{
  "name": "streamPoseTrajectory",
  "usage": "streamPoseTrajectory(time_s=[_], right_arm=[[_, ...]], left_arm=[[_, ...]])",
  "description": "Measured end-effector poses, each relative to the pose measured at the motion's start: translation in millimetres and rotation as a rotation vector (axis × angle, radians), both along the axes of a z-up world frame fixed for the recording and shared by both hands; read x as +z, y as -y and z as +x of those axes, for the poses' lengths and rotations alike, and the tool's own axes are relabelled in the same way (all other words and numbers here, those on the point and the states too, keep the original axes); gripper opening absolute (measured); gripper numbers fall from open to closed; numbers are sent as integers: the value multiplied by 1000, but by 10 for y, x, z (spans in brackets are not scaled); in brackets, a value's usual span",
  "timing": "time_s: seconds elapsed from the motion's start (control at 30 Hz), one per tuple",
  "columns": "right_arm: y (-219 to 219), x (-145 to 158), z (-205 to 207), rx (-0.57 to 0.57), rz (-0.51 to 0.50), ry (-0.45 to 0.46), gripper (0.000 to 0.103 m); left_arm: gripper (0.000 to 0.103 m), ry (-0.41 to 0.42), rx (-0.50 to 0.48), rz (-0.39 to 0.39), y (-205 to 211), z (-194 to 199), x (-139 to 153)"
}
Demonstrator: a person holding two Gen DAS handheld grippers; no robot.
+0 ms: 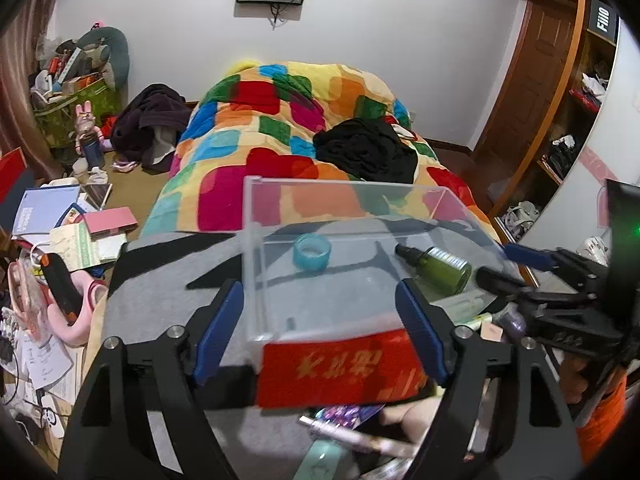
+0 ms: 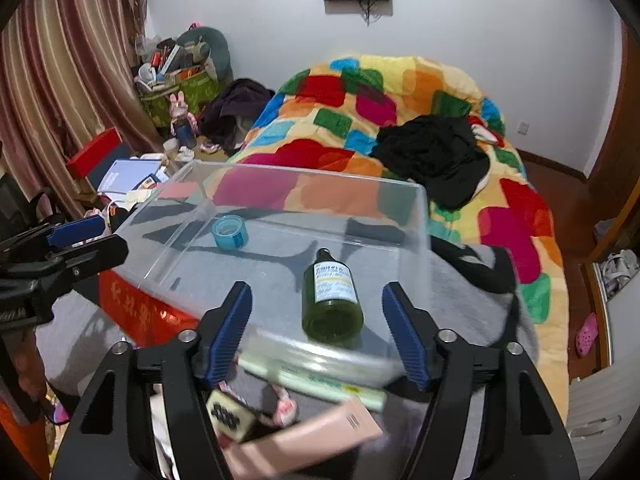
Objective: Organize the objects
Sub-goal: 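Grasp the purple-capped bottle with the right tool while the left tool reaches the red box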
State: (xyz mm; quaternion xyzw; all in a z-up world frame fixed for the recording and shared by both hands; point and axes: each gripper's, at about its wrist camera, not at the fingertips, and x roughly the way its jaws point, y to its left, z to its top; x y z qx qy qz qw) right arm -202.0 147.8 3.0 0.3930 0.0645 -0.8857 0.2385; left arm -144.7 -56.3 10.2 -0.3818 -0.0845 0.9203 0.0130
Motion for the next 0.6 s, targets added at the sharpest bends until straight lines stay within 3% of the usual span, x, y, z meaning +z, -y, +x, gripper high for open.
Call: streamPoseTrajectory(time_s=[0.13,0.27,0.4,0.53,0.6], right_arm=[[-220,45,173,-27,24,-45,73],[-476,-28,320,-67,58,-57,76],[-715,-177,393,-103,79,-16,76],[-826,-403,392,-129,102,41,76],[-840,-509,411,-128,102,68,76]], left_arm=[[83,27,21,19,136,79,-142],[83,93,20,103,252,90,-389],[83,127,7,143,238,116,-548],[82,108,-22,138,139,139,-510],[74,107,-39,131,83,139,-501]])
